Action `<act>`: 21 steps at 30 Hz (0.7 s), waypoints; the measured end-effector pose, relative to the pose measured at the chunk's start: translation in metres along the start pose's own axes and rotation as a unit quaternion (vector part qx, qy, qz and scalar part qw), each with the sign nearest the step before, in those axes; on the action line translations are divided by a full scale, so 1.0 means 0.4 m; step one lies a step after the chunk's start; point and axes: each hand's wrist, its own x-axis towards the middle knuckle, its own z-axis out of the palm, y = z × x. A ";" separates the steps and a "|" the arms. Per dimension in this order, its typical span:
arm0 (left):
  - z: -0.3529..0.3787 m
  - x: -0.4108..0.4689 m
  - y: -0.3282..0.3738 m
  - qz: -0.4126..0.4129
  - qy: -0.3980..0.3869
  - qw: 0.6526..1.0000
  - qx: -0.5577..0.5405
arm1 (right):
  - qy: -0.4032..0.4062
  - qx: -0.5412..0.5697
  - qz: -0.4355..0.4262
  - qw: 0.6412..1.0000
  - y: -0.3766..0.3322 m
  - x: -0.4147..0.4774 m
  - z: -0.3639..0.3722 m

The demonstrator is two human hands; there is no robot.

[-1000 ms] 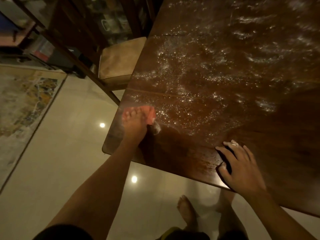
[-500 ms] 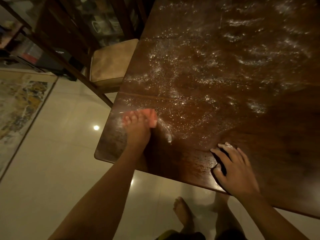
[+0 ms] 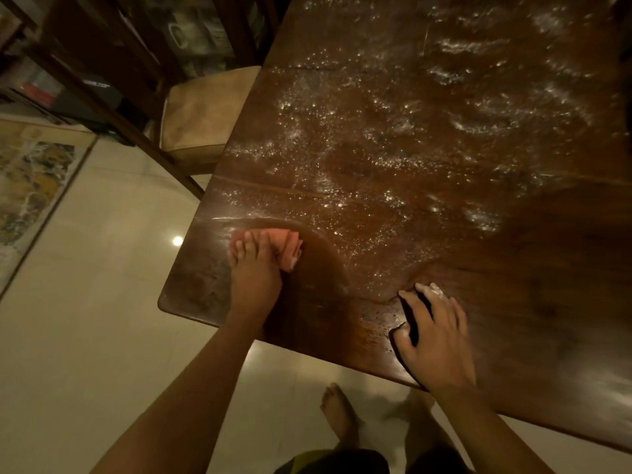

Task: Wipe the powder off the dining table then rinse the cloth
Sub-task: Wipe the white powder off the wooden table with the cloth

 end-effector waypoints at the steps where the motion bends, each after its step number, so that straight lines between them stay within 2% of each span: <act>1: 0.007 0.002 0.042 -0.007 -0.002 1.000 0.006 | -0.002 0.003 0.005 1.000 -0.002 0.000 0.001; 3: 0.020 -0.018 0.129 0.014 -0.012 1.000 0.009 | -0.001 0.028 0.039 0.999 0.001 0.002 -0.003; 5: 0.042 -0.076 0.209 0.070 -0.022 0.997 0.013 | 0.001 0.065 0.069 0.996 0.018 0.014 -0.015; 9: 0.078 -0.261 0.303 0.202 -0.057 0.978 0.002 | -0.014 0.051 0.037 0.998 0.110 0.066 -0.057; 11: 0.092 -0.309 0.308 0.215 -0.071 0.974 0.010 | -0.014 0.038 0.037 0.999 0.187 0.108 -0.096; 13: 0.082 -0.269 0.310 0.159 -0.062 0.985 0.008 | -0.026 0.015 0.020 0.999 0.270 0.151 -0.136; 15: 0.069 -0.184 0.326 0.060 -0.048 0.997 -0.009 | -0.043 -0.016 -0.027 0.999 0.337 0.185 -0.165; 18: 0.049 -0.049 0.395 -0.080 -0.024 0.996 -0.042 | -0.060 -0.053 -0.096 0.992 0.401 0.211 -0.183; 20: 0.051 -0.020 0.469 -0.101 -0.027 0.993 -0.047 | -0.057 -0.057 -0.114 0.990 0.421 0.213 -0.183; 21: 0.055 -0.031 0.512 -0.080 -0.038 0.995 -0.041 | -0.050 -0.054 -0.116 0.991 0.426 0.211 -0.180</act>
